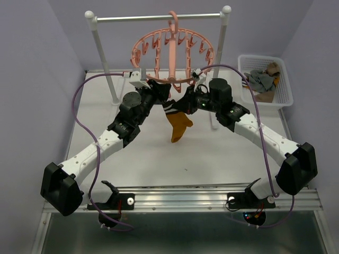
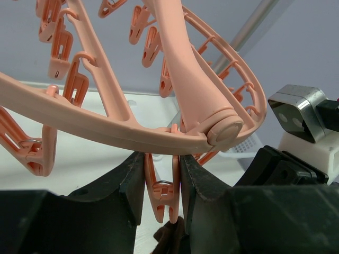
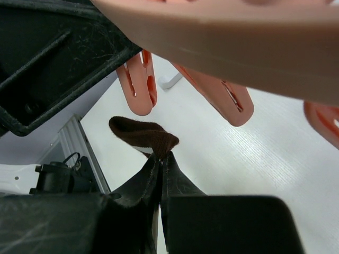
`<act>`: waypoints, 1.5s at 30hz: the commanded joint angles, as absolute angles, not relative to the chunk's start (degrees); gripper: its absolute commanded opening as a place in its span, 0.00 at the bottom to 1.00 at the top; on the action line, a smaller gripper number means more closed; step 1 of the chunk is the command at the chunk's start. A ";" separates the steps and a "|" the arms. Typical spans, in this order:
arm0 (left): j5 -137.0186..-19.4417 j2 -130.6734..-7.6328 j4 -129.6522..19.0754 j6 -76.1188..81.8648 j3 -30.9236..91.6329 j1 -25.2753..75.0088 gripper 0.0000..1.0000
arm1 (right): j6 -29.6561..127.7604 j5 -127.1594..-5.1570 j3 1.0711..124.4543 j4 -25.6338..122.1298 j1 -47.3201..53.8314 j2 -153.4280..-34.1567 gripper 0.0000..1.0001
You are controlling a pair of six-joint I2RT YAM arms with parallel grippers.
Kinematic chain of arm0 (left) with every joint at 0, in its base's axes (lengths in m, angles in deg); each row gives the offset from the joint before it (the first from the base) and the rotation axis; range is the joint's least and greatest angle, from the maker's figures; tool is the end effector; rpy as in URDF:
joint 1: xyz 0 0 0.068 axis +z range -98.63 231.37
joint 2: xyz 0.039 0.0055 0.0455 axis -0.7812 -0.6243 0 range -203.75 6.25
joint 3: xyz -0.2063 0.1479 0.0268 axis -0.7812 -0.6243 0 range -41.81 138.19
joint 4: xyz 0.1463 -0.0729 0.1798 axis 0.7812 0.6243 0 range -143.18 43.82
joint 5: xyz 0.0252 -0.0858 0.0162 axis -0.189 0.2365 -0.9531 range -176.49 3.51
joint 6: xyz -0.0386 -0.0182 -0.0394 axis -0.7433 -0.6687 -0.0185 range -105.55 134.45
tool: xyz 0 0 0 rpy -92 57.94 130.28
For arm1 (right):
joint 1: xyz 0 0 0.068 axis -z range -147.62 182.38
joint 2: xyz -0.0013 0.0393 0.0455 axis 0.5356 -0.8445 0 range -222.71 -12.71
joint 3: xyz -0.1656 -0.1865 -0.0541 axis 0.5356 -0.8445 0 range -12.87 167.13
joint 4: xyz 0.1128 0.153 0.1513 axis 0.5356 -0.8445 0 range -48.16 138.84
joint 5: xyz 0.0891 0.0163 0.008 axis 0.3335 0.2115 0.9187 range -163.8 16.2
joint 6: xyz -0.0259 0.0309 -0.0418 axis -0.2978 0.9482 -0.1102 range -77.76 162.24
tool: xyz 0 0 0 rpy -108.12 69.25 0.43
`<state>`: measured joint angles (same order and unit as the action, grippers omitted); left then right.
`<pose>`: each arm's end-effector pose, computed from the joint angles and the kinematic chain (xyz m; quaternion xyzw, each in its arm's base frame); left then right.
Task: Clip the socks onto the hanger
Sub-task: Clamp the sock onto the hanger.
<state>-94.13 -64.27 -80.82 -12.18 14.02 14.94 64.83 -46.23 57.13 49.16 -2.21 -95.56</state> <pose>0.2313 -0.1639 0.3720 0.0011 0.6237 -0.3729 0.6870 0.2611 0.2034 0.3417 -0.2274 0.7378 0.4541 0.4446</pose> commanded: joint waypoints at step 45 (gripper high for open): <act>-90.62 -62.48 -85.35 -9.19 13.12 14.80 0.00 | 63.86 -48.49 61.92 55.96 -2.69 -92.61 0.01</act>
<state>-91.18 -64.27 -81.33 -10.82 13.95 14.94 64.08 -49.42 58.59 51.21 -2.21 -94.84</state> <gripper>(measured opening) 0.396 0.037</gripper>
